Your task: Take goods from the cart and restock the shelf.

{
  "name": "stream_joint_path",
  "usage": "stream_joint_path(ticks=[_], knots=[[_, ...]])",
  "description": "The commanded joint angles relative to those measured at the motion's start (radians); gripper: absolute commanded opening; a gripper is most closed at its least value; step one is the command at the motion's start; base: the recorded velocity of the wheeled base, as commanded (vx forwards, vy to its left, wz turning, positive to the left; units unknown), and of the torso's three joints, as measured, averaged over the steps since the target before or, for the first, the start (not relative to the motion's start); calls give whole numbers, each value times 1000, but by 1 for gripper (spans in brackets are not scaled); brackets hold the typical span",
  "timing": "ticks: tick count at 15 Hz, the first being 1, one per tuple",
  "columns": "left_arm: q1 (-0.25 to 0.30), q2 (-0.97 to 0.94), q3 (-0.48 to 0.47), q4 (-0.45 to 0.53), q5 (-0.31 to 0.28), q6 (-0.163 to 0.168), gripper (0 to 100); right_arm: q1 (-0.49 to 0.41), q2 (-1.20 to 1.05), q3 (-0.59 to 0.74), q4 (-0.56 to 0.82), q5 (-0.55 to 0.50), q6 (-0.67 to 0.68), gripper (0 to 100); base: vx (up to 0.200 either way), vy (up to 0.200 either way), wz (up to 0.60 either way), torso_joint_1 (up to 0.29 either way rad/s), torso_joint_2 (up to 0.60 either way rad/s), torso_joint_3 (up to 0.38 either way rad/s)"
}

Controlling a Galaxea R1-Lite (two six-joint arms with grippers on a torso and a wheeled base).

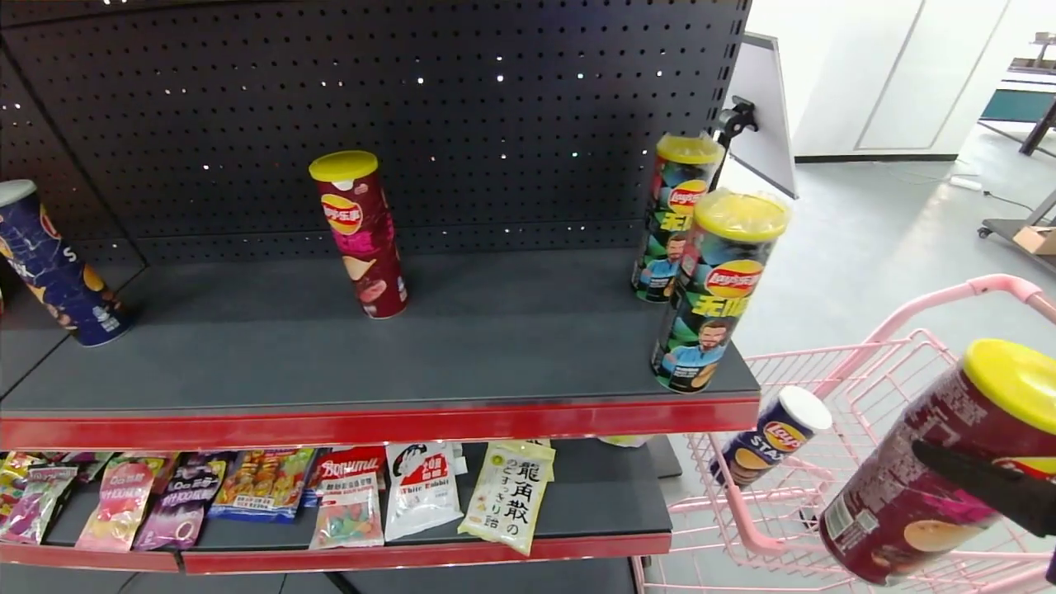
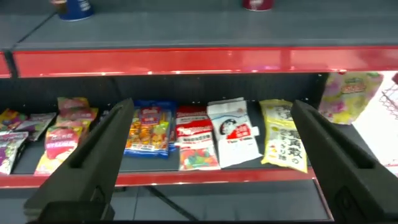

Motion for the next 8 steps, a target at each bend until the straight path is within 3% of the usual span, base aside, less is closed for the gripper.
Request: stream_joint_path(ticks=[1, 6, 8], knots=[[-1, 0, 0, 0, 0, 0, 100, 3, -77, 38, 0, 43, -4, 0, 0, 200, 0, 7, 12, 7], [-1, 0, 0, 0, 0, 0, 100, 6, -101, 61, 0, 46, -30, 0, 0, 200, 0, 3, 3, 0], [-1, 0, 0, 0, 0, 0, 100, 6, -103, 68, -1, 127, -27, 0, 0, 200, 0, 2, 0, -2]])
